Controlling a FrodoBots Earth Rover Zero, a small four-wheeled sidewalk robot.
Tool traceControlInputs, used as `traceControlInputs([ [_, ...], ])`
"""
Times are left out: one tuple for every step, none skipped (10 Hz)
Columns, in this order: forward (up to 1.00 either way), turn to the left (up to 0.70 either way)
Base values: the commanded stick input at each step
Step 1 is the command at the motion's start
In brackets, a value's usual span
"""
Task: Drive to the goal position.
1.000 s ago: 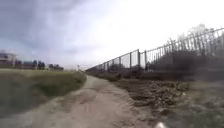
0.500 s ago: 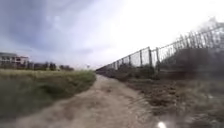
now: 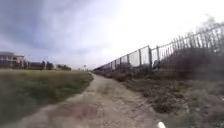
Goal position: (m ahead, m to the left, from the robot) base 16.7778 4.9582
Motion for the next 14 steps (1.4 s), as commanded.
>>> traceControlInputs([
  [0.7, -0.15],
  [0.7, -0.27],
  [0.7, -0.11],
  [0.7, 0.0],
  [0.7, 0.0],
  [0.7, 0.0],
  [0.7, 0.0],
  [0.7, 0.0],
  [0.7, 0.0],
  [0.7, 0.0],
  [0.7, 0.0],
  [0.7, 0.0],
  [0.7, 0.0],
  [0.7, 0.0],
])
